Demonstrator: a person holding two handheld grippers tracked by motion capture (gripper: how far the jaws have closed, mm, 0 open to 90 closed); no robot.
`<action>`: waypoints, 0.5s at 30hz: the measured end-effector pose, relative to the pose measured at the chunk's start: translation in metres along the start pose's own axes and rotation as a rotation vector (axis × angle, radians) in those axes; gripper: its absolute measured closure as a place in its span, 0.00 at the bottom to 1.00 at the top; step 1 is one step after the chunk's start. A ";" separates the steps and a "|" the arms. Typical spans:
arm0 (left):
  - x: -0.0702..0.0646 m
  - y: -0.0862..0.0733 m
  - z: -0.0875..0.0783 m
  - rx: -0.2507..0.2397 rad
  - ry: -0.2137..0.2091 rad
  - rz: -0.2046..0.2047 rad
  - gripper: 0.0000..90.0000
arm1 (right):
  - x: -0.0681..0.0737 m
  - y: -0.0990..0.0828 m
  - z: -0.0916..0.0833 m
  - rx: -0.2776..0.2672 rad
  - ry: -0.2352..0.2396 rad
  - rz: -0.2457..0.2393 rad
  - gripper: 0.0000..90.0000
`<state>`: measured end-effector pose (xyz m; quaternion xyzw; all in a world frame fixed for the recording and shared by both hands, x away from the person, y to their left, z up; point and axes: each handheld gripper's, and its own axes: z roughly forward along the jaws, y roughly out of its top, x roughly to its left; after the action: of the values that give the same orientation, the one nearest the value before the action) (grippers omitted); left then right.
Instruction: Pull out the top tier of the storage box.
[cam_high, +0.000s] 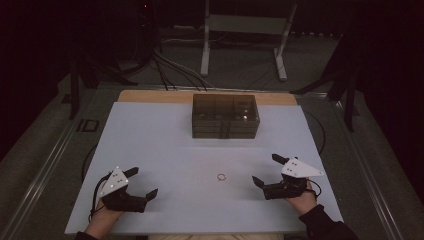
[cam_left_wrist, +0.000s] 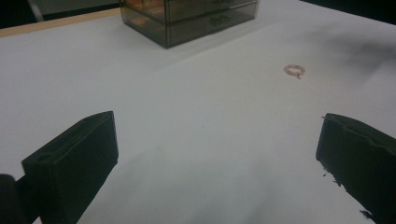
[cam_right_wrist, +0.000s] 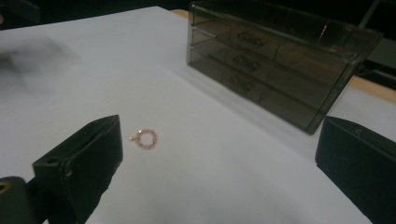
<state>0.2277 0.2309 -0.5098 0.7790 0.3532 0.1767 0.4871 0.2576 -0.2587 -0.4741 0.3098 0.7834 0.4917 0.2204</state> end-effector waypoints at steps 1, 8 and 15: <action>0.000 0.000 0.000 0.000 0.000 0.000 0.00 | 0.000 0.000 0.000 0.000 0.000 0.000 0.01; 0.000 0.000 -0.002 -0.003 0.004 -0.001 0.00 | -0.004 0.015 0.001 -0.017 -0.014 -0.032 0.01; -0.001 0.000 -0.002 -0.005 0.001 -0.002 0.00 | -0.009 0.026 0.004 -0.023 -0.026 -0.069 0.01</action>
<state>0.2264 0.2316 -0.5087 0.7773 0.3539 0.1775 0.4890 0.2731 -0.2541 -0.4519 0.2862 0.7850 0.4887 0.2511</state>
